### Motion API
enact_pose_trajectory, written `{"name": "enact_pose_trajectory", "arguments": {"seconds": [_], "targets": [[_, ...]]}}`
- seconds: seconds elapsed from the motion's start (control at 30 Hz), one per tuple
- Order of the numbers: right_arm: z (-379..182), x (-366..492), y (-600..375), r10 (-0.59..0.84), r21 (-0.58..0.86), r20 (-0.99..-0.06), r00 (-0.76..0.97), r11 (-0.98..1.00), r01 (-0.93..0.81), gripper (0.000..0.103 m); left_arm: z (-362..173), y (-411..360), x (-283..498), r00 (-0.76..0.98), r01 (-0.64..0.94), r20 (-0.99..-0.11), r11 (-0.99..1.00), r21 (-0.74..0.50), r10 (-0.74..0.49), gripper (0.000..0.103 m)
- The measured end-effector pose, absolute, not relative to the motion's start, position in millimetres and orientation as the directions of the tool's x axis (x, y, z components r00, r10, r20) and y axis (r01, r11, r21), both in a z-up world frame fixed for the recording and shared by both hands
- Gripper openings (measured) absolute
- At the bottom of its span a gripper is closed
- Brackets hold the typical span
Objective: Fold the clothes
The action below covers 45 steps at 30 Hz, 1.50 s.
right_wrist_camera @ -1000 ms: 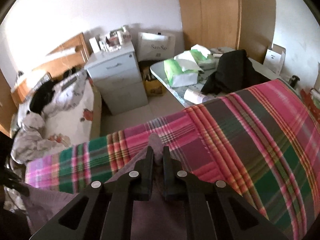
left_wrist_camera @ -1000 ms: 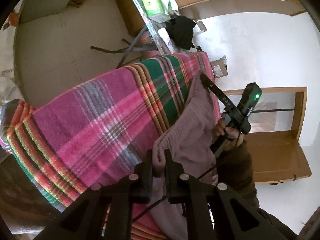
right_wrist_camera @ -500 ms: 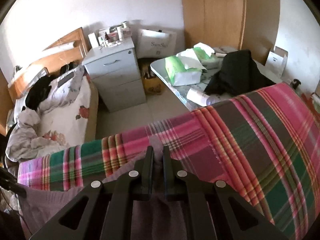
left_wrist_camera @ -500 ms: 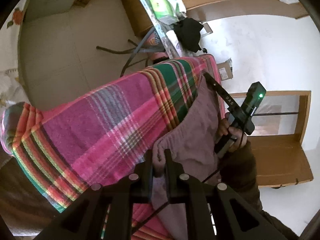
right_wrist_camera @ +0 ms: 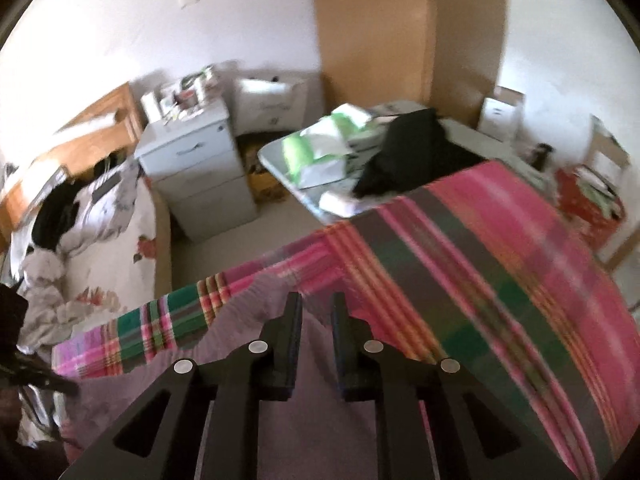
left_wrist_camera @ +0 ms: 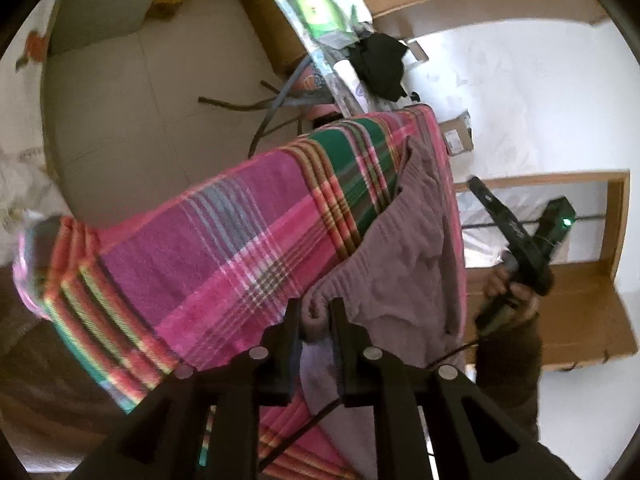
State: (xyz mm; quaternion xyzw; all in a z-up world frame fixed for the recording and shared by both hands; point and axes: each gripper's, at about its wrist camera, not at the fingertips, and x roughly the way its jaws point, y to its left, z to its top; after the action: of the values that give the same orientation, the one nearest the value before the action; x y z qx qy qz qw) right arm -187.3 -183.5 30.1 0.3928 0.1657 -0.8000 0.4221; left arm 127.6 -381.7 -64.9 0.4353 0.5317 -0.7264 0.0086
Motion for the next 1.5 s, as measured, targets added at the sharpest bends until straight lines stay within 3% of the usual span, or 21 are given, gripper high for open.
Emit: {"name": "enact_pose_trajectory", "arguments": {"seconds": [0.27,0.57,0.93,1.1,1.37,1.5], "targets": [[96.4,-143.1,-71.7,-0.5,0.009,-0.716,-0.488,-0.705,0.709,0.015,-9.9,-377.1,127.9,-0.624,0.385,-0.671,-0.59,-0.71,0.401,0.029],[145.4,-82.7,38.9,-0.39,-0.073,-0.682,-0.618,-0.805,0.589,0.015,62.4,-328.0,91.0,-0.563,0.176,-0.708,-0.776,-0.606,0.425,0.034],[139.4,-32.3,184.1,-0.22,-0.064,-0.694,-0.686,-0.929,0.363,0.015,109.0,-196.0,11.9,-0.391,-0.148,-0.762,-0.853,-0.501,0.516,0.034],[109.3,-16.7,239.8,-0.15,-0.043,-0.731,-0.666,-0.963,0.264,0.015,117.3,-131.1,-22.4,-0.306,-0.265,-0.8,-0.853,-0.449,0.516,0.034],[61.1,8.2,328.9,-0.044,-0.021,-0.788,-0.614,-0.995,0.098,0.018,78.4,-21.9,-62.5,-0.138,-0.439,-0.855,-0.805,-0.4,0.5,0.034],[37.9,8.5,352.5,-0.031,-0.006,-0.809,-0.588,-0.998,0.061,0.018,51.9,9.4,-78.9,-0.108,-0.441,-0.881,-0.817,-0.373,0.46,0.034]]}}
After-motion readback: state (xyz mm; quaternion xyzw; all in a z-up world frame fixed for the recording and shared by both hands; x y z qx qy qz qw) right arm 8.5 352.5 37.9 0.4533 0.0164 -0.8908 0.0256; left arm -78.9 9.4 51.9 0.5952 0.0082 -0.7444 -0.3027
